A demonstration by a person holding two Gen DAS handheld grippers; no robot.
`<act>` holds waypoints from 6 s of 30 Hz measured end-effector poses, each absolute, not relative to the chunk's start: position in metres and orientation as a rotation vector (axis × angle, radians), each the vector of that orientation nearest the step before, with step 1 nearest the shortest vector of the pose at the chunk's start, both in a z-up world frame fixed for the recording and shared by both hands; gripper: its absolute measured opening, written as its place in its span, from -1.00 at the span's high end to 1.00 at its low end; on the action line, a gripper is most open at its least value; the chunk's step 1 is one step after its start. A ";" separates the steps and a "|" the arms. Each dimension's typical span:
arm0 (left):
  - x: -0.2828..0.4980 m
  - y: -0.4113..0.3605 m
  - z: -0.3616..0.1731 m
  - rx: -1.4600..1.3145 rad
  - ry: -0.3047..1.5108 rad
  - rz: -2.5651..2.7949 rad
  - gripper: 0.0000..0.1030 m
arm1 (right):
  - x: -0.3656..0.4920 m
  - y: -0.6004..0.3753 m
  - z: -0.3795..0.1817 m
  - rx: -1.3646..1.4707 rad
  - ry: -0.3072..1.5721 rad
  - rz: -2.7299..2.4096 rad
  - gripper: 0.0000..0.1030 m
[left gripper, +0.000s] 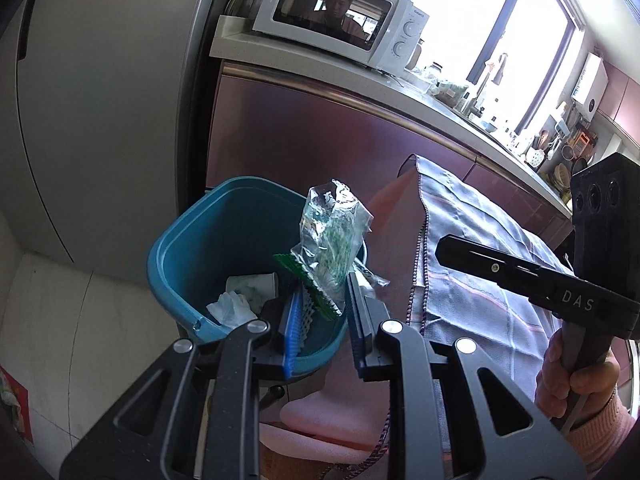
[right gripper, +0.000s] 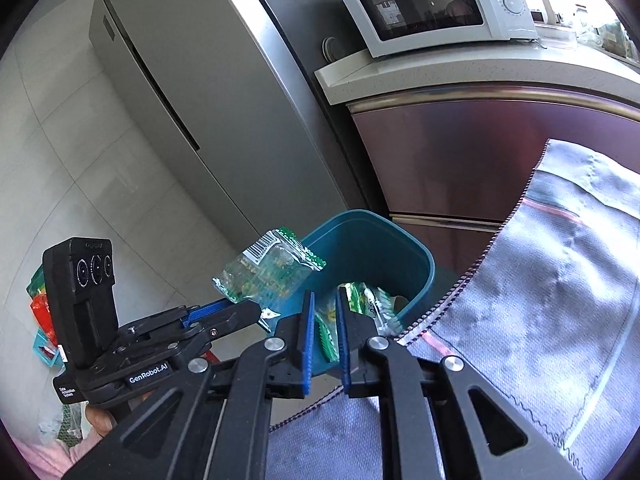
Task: Collect trash
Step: 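Open the left gripper over the bin while the right gripper releases its wrapper, then move both open grippers back over the table toward the remaining trash, then grasp the crumpled white tissue with the right gripper while the left grasps the orange peel, then carry the orange peel and the tissue together to the teal bin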
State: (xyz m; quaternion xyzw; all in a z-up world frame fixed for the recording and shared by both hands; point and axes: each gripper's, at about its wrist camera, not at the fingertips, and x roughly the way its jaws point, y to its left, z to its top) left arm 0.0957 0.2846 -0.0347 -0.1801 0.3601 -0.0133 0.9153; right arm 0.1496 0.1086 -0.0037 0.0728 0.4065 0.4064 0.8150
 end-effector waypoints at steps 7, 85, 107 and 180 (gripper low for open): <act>0.112 0.286 -0.052 -0.374 0.781 -0.001 0.58 | 0.158 0.119 -0.017 0.149 0.905 0.868 0.83; 0.132 -0.157 -0.055 -0.028 0.956 -0.836 -0.17 | -0.051 -0.305 -0.045 0.428 0.725 -0.031 -0.09; 0.141 -0.191 -0.081 -0.039 1.052 -0.842 0.80 | -0.045 -0.299 -0.056 0.420 0.750 0.008 0.57; 0.104 0.109 -0.007 -0.249 0.831 -0.394 0.89 | 0.056 -0.091 0.011 0.269 0.694 0.569 0.76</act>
